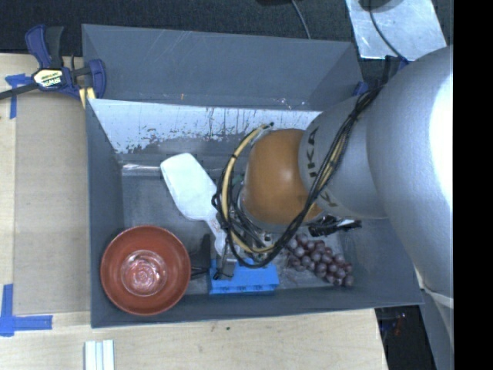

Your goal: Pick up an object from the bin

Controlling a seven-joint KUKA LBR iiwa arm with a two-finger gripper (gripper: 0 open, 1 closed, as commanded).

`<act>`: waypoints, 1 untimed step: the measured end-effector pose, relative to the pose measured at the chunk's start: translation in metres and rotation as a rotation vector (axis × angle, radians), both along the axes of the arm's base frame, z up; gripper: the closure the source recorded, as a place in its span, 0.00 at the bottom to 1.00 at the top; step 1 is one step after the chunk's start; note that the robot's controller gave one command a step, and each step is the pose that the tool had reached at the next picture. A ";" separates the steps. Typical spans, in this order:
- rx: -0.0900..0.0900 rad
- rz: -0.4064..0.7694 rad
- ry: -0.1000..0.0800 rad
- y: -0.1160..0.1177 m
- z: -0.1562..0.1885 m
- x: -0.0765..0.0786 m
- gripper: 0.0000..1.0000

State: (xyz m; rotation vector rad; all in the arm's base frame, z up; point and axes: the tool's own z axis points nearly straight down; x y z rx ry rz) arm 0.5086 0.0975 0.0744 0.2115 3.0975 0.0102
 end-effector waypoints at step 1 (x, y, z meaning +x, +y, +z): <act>-0.003 -0.079 0.007 -0.025 0.067 0.017 1.00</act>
Offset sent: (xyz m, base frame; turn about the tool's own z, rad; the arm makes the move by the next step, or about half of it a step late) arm 0.0000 0.0000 0.0000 0.0000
